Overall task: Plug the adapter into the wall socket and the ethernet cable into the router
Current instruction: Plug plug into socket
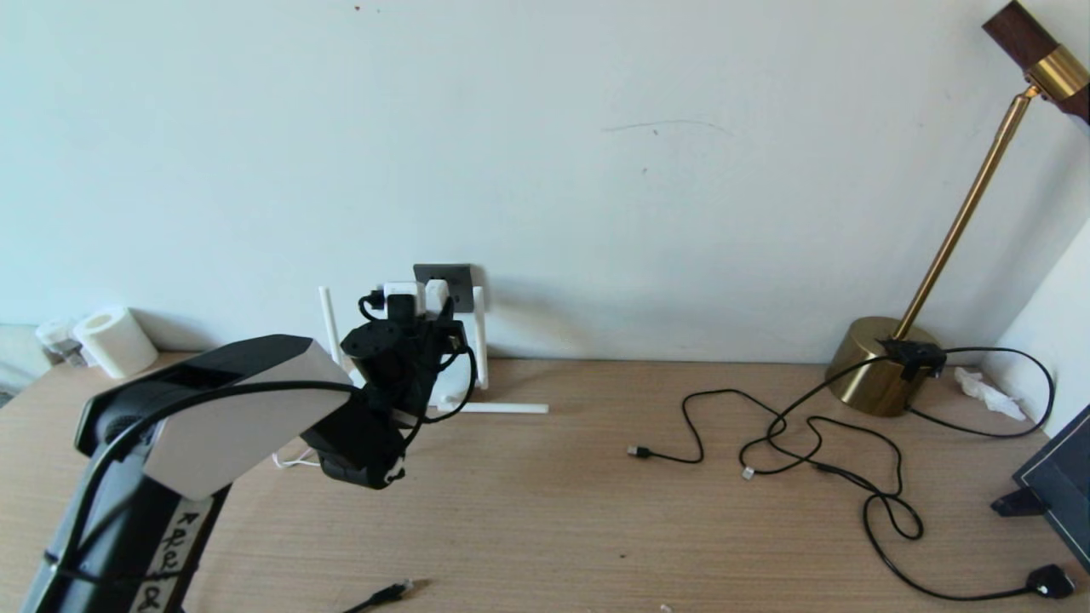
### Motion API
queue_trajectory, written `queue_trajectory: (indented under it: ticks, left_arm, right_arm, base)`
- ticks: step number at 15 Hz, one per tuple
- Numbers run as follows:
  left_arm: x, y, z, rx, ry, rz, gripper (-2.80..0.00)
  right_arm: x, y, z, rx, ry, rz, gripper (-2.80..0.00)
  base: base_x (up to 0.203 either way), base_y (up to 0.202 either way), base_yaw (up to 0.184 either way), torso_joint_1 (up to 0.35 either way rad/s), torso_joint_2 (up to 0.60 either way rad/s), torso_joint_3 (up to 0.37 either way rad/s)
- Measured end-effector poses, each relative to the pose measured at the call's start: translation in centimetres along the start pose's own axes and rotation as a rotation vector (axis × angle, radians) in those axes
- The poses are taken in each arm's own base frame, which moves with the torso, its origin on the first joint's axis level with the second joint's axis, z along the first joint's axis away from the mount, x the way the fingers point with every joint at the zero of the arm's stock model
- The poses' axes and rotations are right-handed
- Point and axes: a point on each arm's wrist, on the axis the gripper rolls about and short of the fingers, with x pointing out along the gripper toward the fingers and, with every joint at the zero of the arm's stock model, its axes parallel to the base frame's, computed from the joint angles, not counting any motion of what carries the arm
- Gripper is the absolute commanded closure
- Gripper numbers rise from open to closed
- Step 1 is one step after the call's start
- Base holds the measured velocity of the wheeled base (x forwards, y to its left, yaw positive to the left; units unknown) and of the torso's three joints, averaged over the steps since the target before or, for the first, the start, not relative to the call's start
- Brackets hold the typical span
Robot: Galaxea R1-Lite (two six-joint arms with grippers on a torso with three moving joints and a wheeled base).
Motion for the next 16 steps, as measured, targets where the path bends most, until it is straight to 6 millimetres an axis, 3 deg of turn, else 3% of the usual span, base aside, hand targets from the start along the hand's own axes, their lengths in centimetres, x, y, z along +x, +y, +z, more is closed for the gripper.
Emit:
queue_trajectory:
  ticks: [16]
  left_arm:
    - [0.3,1.2,-0.2,0.006,0.003,0.028,0.00]
  right_arm:
    - [0.0,0.0,0.0,0.000,0.000,-0.001,0.00]
  base:
    - [0.000,0.000,0.000,0.000,0.00,0.000]
